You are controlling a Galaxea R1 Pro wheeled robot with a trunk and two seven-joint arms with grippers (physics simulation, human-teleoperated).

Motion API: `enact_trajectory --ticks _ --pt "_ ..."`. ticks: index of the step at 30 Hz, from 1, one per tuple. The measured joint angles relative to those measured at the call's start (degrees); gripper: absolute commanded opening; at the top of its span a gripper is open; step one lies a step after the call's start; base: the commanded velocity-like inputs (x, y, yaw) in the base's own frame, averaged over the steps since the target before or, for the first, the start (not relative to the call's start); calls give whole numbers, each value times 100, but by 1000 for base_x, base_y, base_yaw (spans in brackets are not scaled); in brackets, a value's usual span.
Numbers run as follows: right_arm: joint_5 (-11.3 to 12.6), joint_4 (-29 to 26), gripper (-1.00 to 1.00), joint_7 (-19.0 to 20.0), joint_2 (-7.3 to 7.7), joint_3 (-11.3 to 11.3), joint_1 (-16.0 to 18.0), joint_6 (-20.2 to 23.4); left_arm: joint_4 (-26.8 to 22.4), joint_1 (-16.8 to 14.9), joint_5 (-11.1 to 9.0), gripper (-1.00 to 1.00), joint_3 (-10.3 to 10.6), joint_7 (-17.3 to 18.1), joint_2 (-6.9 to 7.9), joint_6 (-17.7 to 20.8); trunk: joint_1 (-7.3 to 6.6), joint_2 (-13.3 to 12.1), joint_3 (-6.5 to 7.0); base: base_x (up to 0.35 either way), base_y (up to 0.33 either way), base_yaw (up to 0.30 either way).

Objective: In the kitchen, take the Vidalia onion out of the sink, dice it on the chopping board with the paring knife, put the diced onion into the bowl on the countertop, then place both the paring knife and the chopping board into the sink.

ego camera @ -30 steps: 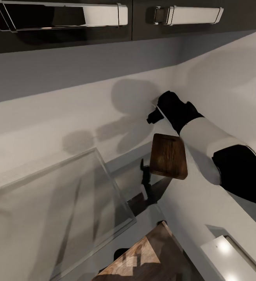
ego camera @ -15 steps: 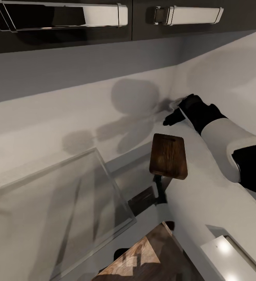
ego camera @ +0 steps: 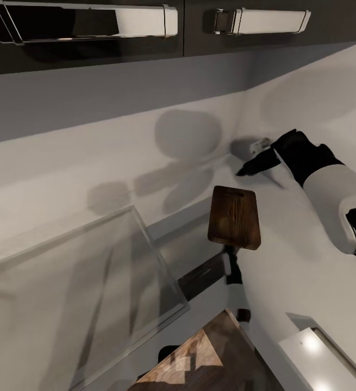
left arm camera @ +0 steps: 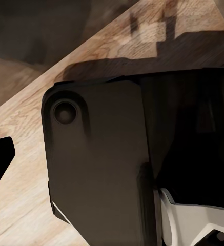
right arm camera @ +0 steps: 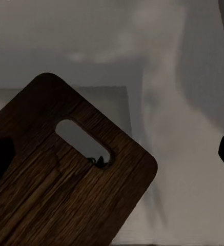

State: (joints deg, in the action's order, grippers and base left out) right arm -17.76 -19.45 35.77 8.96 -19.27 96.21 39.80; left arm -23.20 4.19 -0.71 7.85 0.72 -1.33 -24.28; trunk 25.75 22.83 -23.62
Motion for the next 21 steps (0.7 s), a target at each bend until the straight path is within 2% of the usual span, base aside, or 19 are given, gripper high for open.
enact_trajectory --ticks 4,8,12,21 --pt "3 -24 100 417 195 30 0 -35 0 0 0 100 0 0 0 0 0 0 0 0 0 0" --pt "7 -26 100 663 317 60 0 -180 0 0 0 100 0 -3 0 0 0 0 0 0 0 0" --pt "6 2 100 760 364 64 0 -394 1 0 0 100 -1 -7 0 0 0 0 0 0 0 0" --pt "16 67 100 788 388 62 0 -470 0 0 0 100 -1 -8 0 0 0 0 -28 0 0 0"
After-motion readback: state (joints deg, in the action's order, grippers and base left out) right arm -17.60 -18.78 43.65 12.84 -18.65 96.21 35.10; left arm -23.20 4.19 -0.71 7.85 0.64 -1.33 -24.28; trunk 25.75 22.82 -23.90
